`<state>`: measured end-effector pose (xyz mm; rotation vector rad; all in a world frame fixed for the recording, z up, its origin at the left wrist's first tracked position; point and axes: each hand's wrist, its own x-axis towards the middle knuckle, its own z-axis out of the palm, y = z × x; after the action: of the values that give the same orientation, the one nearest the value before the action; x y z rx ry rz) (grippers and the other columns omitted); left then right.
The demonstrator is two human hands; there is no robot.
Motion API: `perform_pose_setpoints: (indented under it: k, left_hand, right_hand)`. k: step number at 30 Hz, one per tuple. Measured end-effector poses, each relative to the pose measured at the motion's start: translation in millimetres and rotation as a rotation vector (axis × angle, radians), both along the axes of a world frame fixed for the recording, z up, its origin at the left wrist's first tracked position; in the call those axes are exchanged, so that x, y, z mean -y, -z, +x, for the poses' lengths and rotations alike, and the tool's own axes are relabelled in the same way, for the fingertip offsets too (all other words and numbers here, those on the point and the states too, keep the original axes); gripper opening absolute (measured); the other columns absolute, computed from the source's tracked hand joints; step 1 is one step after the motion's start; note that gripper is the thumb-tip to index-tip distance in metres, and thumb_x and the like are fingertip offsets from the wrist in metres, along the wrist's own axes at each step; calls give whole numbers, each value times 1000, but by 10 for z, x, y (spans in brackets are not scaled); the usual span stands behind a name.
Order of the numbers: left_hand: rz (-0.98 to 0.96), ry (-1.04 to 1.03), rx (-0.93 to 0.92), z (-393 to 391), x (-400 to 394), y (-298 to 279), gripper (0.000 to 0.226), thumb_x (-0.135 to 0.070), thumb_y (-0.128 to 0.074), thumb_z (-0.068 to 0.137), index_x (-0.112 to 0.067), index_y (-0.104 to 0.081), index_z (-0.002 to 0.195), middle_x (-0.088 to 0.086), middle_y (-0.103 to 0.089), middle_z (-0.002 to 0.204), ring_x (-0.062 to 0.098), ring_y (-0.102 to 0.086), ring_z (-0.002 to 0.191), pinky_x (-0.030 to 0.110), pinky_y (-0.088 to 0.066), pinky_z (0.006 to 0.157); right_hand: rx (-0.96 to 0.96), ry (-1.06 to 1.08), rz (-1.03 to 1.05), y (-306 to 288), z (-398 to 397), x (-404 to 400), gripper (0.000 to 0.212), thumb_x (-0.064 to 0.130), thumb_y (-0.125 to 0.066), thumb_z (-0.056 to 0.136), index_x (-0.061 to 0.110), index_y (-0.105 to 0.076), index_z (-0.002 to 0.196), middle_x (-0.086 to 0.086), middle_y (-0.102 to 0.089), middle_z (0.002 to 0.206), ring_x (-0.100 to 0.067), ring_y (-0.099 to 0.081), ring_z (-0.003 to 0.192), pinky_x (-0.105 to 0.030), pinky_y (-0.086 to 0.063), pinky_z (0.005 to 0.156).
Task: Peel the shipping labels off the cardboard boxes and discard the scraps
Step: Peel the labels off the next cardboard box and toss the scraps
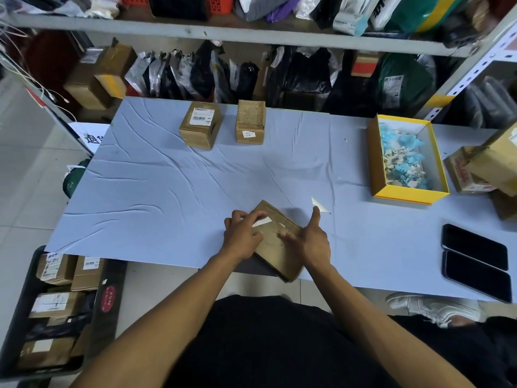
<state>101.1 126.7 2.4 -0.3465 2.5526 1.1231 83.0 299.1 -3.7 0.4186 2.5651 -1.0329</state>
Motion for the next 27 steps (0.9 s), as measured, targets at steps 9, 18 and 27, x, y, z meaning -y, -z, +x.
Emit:
perform_pose_setpoints:
  k: [9,18,27]
  left_hand:
    - [-15,31,-34,39,4,-8,52,-12,-51,92,-38,-46,137,2,-33,133,21,-30,124,21,-34,93]
    - [-31,47,-16,-41,-5,-41,47,-9,-53,87,-38,-49,124,1,-34,122,21,-33,118,30,-45,94]
    - [-39,53,-46,-9,-13,-35,37,-8,-53,89,-32,-56,117,1,-33,125,19,-32,119,26,-43,93]
  right_hand:
    - [-7,-11,7,21,1,-3,103,56,-74,72,34,-6,145,-2,-58,93,-32,-61,90,-38,-49,68]
    - [-3,-23,17,14,3,5,102,57,-74,72,33,-7,145,0,-55,92,-32,-62,93,-39,-51,71]
    - [-8,-53,37,1,-10,11,100,55,-72,75,30,-7,147,0,-55,92,-33,-61,93,-40,-50,71]
